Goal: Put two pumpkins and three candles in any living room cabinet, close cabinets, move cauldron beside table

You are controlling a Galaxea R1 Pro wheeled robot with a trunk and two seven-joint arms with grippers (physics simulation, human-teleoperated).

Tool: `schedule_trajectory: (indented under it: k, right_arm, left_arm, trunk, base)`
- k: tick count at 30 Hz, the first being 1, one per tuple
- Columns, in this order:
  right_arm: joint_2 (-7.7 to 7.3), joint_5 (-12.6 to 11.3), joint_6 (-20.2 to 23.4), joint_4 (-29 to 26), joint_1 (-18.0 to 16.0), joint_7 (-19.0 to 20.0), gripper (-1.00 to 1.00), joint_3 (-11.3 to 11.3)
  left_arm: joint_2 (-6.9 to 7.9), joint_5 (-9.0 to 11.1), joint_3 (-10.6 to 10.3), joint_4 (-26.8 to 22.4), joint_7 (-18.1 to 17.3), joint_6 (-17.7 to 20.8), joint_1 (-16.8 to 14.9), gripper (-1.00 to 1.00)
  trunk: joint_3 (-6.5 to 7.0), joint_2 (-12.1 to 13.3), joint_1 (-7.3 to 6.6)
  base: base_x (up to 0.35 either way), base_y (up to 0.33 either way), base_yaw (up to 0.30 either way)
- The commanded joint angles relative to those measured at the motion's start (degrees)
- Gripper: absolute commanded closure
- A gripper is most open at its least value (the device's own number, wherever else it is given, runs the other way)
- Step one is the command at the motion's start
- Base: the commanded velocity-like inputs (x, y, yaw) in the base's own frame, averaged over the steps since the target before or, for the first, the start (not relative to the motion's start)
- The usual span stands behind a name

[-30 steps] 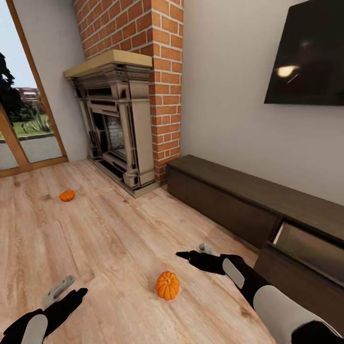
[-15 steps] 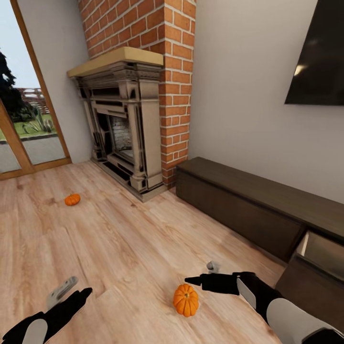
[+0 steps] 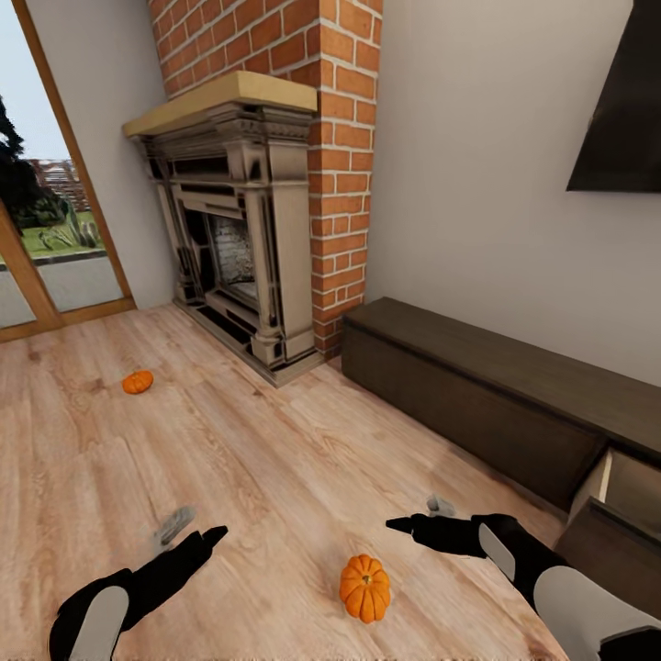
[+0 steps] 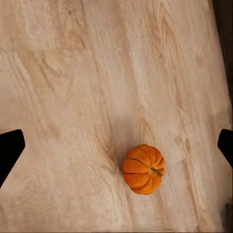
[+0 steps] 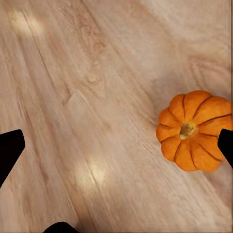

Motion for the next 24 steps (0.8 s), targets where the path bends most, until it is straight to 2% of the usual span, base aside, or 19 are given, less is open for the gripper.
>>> schedule_trajectory:
  k: [1,4,5,8,10,12,14,20,24]
  right_arm:
    - [-0.06,-0.5,0.7,-0.1,-0.1,-0.1,-1.0,0.2]
    - [0.01,-0.5,2.2,0.2,-0.1,-1.3,-1.0,0.2]
    - [0.03,-0.5,2.9,-0.1,-0.1,-4.2,-1.0,0.2]
    - [-0.1,-0.5,3.1,-0.4,-0.3,-4.2,-1.0,0.2]
    - [-0.08,-0.6,3.1,-1.0,-0.3,-3.2,-1.0,0.3]
    - [-0.12,-0.3,2.3,-1.7,-0.2,0.2,-1.0,0.5]
    - [-0.55,-0.1,-2.2,-2.6,0.1,5.8,-1.0,0.6]
    - [-1.41,0.1,-3.6,-3.6,-0.3,7.6,-1.0,0.8]
    - [-1.03,0.2,-1.2,-4.2,-0.4,7.6,-1.0,1.0]
  left_arm:
    - [-0.1,0.7,-0.2,-0.1,0.5,0.3,-0.2,-1.0]
    - [-0.23,1.1,-0.8,0.0,0.5,0.2,-0.5,-1.0]
    - [-0.09,1.2,-1.4,0.1,-0.2,-0.4,-0.6,-1.0]
    - [0.28,1.2,-0.6,0.3,-1.7,-0.5,-0.6,-1.0]
    - [0.41,1.2,0.3,0.5,-3.6,-0.5,-0.6,-1.0]
    - [0.48,1.2,1.1,0.6,-5.1,-0.5,-0.5,-1.0]
    - [0.53,1.2,1.9,0.8,-6.3,-0.5,-0.4,-1.0]
    - [0.52,1.1,2.1,0.9,-6.7,-0.5,-0.2,-1.0]
    - [0.09,0.9,1.9,1.0,-6.4,-0.6,0.5,-1.0]
  trunk:
    - [-0.28,0.0,0.01]
    - [-0.95,-0.1,0.09]
    - [-1.17,-0.1,0.11]
    - [-1.84,-0.1,0.19]
    - [-2.29,-0.2,0.24]
    - [-2.81,-0.2,0.29]
    - [-3.3,-0.2,0.35]
    - [-4.67,-0.3,0.5]
    - [-5.56,-0.3,0.6]
  base:
    - [0.003,0.0,0.0]
    - [0.002,0.0,0.0]
    - [0.0,0.0,0.0]
    - [0.0,0.0,0.0]
    - [0.0,0.0,0.0]
    - [0.0,0.0,0.0]
    - [0.0,0.0,0.0]
    - [0.0,0.0,0.0]
    - [0.0,0.0,0.0]
